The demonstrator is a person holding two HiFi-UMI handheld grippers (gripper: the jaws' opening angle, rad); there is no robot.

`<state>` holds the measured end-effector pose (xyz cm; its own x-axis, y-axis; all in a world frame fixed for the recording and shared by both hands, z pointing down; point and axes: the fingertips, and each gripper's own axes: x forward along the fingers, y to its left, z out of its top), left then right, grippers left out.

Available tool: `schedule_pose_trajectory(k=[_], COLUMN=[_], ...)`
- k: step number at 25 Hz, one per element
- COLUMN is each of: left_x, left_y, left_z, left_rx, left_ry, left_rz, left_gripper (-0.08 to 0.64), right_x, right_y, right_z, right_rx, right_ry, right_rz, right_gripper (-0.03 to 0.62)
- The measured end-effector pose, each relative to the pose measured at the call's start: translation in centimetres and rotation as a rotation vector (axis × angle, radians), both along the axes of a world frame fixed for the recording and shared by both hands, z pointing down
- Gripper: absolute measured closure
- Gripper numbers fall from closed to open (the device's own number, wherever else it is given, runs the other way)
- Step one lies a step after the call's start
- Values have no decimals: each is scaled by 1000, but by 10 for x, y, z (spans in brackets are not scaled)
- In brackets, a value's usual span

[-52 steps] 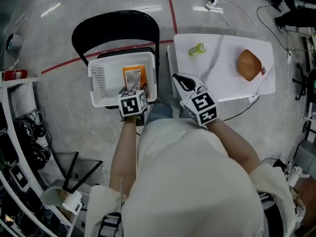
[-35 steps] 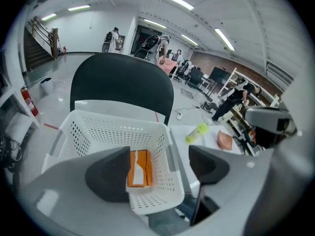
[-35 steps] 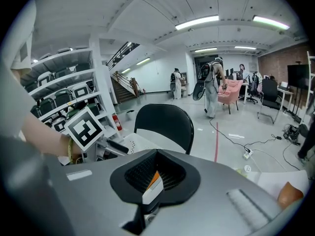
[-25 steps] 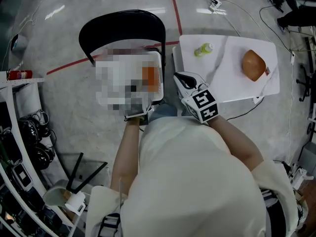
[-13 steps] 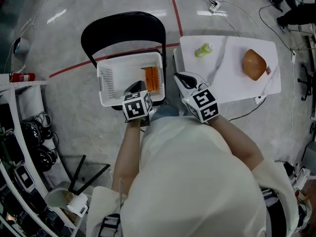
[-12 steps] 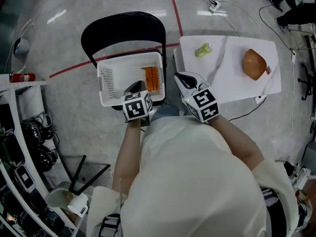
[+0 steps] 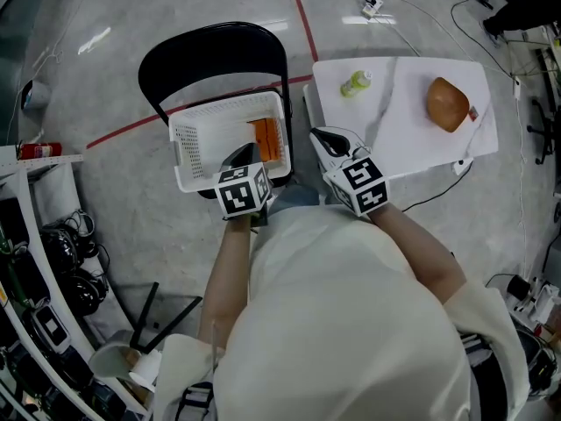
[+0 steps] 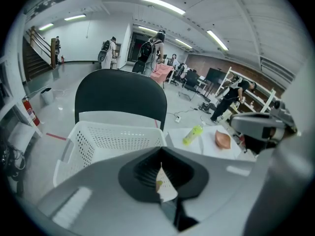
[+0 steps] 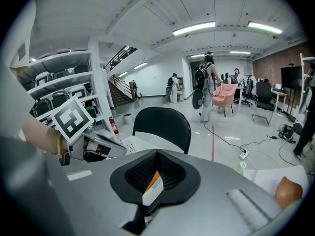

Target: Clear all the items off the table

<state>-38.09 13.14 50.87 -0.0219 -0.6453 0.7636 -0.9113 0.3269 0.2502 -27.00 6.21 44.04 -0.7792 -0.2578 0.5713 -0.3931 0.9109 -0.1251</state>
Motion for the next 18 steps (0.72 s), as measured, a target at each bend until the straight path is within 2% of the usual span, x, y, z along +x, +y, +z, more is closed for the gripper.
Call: schedule_pose_trajectory(k=[7, 18], left_x=[21, 64], left_y=[-11, -45], left_z=[-1, -4], left_rx=[-4, -6], left_ry=[14, 29], left_rz=[73, 135], left_gripper=[551, 551], right_x=[18, 66], right_y=[-6, -34], right_z=[5, 21], right_rx=[-9, -54], right_ry=[4, 13], right_rz=[73, 174], right_gripper=[594, 594])
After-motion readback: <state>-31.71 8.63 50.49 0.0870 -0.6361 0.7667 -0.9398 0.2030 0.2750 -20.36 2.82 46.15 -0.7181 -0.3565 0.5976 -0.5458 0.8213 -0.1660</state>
